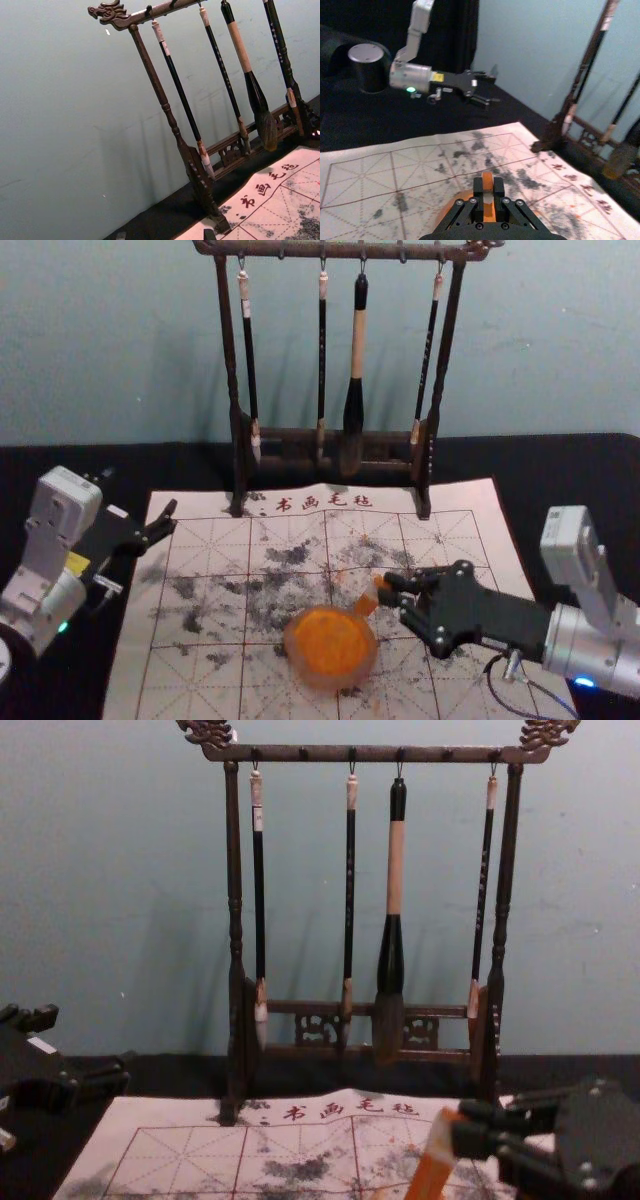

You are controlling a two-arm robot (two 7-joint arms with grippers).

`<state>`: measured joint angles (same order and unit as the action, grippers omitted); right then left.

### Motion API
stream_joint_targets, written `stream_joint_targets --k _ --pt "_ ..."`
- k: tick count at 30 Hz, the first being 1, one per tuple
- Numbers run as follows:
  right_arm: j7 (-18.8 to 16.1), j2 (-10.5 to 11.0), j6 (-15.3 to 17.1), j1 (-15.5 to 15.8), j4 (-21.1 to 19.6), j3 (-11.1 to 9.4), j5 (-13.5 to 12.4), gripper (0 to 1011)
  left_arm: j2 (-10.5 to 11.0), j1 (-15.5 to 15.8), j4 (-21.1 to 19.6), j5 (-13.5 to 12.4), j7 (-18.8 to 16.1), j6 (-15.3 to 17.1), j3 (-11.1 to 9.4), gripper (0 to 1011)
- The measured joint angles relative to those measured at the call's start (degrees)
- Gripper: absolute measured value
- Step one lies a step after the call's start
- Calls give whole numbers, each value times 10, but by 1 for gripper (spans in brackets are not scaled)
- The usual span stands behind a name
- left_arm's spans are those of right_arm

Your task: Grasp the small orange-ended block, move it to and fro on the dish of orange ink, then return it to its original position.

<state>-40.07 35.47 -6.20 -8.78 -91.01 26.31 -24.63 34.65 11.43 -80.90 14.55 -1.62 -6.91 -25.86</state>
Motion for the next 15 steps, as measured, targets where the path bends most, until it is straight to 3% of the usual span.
stream_joint_targets --k 3,15 --pt "-7 -1 5 -7 2 18 7 81 0 0 0 0 0 0 0 1001" --pt "-12 -2 20 -22 12 57 29 80 0 0 0 0 0 0 0 1001"
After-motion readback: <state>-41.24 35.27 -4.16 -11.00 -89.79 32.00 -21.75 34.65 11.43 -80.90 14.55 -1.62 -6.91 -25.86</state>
